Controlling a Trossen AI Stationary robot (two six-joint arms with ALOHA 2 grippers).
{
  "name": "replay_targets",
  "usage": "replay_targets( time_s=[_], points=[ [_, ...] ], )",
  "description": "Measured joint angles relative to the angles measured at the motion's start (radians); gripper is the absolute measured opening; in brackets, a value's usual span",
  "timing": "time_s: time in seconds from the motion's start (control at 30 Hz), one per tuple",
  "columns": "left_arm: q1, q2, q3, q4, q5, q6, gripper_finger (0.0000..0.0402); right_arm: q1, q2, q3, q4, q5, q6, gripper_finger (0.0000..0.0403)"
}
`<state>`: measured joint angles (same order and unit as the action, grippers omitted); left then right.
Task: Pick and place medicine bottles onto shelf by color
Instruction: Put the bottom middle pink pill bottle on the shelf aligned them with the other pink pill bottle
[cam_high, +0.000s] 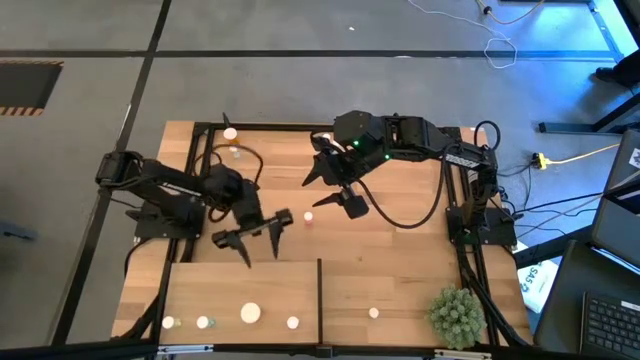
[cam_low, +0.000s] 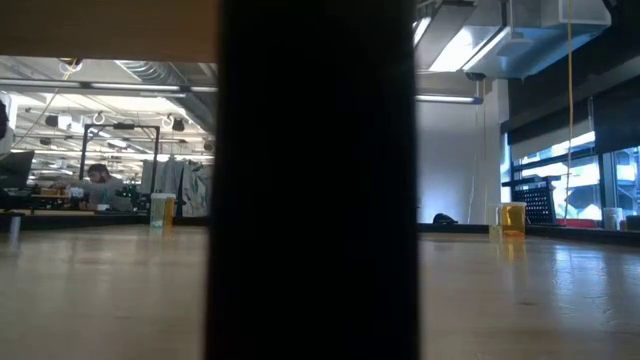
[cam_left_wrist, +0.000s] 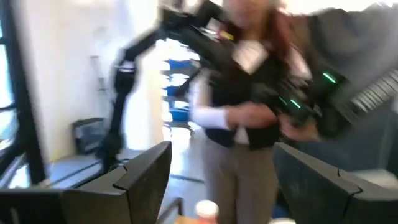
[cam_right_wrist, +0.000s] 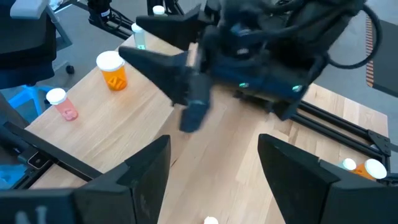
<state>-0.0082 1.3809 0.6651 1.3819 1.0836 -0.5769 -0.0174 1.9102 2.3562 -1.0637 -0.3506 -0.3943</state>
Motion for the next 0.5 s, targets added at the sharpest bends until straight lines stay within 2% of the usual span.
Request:
replay_targets(
  time_s=[0.13,0.27,0.37,0.5],
  points=[
    [0.071,-0.017,-0.002,-0.018,-0.055,-0.156,0.0273,0.0,0.0,0.0,0.001,0.0,0.0,0.0245],
    [0.148,-0.065,-0.004,-0.06,-0.02,-0.214,0.0273,0.0,0.0,0.0,0.002,0.0,0.0,0.0245],
    [0.215,-0.135,-0.002,-0.214,-0.015,-0.217,0.0273,0.0,0.0,0.0,0.004,0.0,0.0,0.0245],
    [0.279,-0.249,-0.002,-0.429,-0.014,-0.105,0.0273,0.0,0.0,0.0,0.007,0.0,0.0,0.0245]
  ],
)
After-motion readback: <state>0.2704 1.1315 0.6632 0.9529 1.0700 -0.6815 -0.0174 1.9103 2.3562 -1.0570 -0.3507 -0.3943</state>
